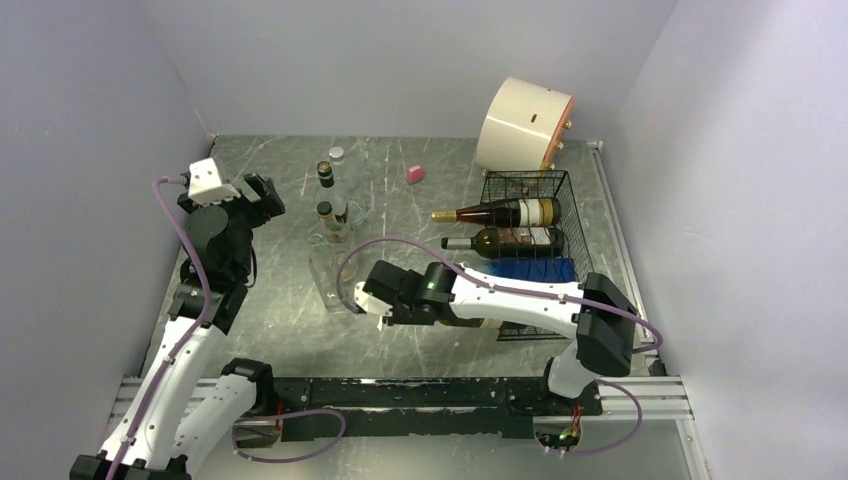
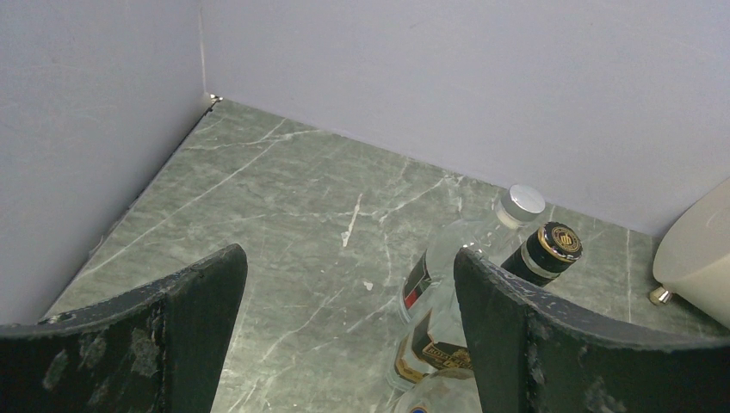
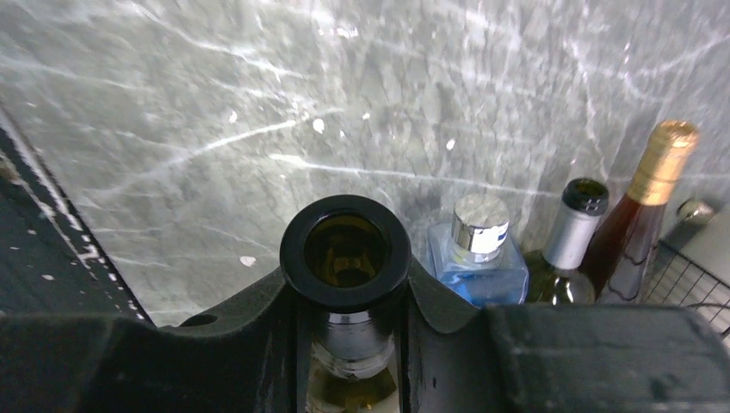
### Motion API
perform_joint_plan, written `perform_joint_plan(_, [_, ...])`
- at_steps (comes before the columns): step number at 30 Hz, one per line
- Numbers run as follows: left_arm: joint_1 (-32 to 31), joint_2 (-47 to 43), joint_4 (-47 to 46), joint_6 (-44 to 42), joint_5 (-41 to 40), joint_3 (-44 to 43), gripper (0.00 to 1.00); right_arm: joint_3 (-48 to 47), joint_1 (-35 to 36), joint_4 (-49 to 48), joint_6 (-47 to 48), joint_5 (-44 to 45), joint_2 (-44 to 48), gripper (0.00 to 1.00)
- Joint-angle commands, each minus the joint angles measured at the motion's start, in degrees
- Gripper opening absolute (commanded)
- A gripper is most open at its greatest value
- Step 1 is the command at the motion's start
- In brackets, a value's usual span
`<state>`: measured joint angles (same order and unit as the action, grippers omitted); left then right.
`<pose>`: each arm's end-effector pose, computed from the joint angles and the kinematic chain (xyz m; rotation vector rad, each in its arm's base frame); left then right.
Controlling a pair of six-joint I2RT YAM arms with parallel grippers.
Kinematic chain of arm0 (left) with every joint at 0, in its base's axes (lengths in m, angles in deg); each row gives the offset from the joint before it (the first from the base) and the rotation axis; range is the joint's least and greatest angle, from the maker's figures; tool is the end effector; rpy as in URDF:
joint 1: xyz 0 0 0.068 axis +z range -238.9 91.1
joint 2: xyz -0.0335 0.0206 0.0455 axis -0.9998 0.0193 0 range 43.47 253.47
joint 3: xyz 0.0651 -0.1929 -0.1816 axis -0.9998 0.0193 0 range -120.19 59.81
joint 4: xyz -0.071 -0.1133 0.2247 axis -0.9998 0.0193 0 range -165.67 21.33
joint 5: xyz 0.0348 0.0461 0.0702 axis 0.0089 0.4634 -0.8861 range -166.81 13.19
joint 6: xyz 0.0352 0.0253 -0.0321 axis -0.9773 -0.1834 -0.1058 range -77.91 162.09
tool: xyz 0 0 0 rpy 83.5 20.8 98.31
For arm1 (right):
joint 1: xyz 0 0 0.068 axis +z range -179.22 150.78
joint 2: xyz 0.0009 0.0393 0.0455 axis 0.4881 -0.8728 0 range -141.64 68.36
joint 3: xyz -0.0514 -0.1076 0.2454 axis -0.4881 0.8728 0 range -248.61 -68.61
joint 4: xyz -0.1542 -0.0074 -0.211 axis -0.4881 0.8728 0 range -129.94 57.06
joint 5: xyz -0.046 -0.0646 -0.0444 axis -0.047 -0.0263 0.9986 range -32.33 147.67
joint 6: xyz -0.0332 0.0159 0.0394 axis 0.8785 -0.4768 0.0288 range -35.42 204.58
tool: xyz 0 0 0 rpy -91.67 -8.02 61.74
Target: Take the wine bottle off the wine rack
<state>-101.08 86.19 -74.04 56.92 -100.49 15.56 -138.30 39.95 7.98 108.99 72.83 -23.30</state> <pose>0.1750 -0.0232 0.3590 -0.3576 1.5312 -0.0451 0.1207 0.2906 0.2396 -1.9345 1.9055 -0.1508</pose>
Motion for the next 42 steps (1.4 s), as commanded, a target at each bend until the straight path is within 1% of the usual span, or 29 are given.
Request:
perform_joint_plan(1, [0.4, 0.3, -0.4, 0.7, 1.5, -1.9, 0.93, -4.9, 1.7, -1.2, -0.7, -1.0, 2.4, 0.00])
perform_joint_plan(5, [0.4, 0.4, -0.3, 0.7, 1.5, -2.0, 0.93, -6.4, 1.7, -3.7, -1.5, -0.5, 5.5, 0.00])
perform_joint_plan(11, [0.4, 0.3, -0.3, 0.8, 1.5, -2.0, 0.93, -5.9, 1.3, -12.0, -3.2, -1.0, 12.3, 0.00])
perform_joint_plan(16, [0.4, 0.4, -0.2, 0.9, 1.5, -2.0, 0.93, -2.7, -2.0, -24.8, -5.5, -9.3, 18.3, 0.00])
perform_joint_plan(18, [0.4, 0.5, -0.2, 0.9, 1.7, -2.0, 0.93, -1.1, -3.8, -31.1, -6.3, -12.0, 19.3, 0.00])
perform_joint_plan(20, [0.4, 0.6, -0.2, 0.9, 1.7, -2.0, 0.93, -0.6, -6.2, -34.9, -6.8, -13.7, 18.9, 0.00])
perform_joint_plan(24, [0.4, 0.6, -0.2, 0.9, 1.6, -2.1, 0.93, -1.6, -12.8, -40.1, -9.6, -15.1, 15.7, 0.00])
perform_joint_plan(28, [0.4, 0.8, -0.3, 1.0, 1.8, -2.0, 0.93, -2.4, -21.2, -48.7, -15.5, -20.1, 12.6, 0.00])
perform_joint_plan(31, [0.4, 1.1, -0.1, 0.9, 1.7, -2.2, 0.93, -4.7, -24.5, -54.0, -16.5, -21.3, 8.5, 0.00])
perform_joint_plan(37, [0.4, 0.8, -0.5, 0.4, 0.0, -1.8, 0.93, -16.0, -29.0, -55.1, -16.6, -21.1, -3.5, 0.00])
perform_joint_plan(42, [0.4, 1.1, -0.4, 0.6, 0.3, -1.7, 0.93, -25.0, -31.7, -54.6, -19.3, -22.1, -12.1, 0.00])
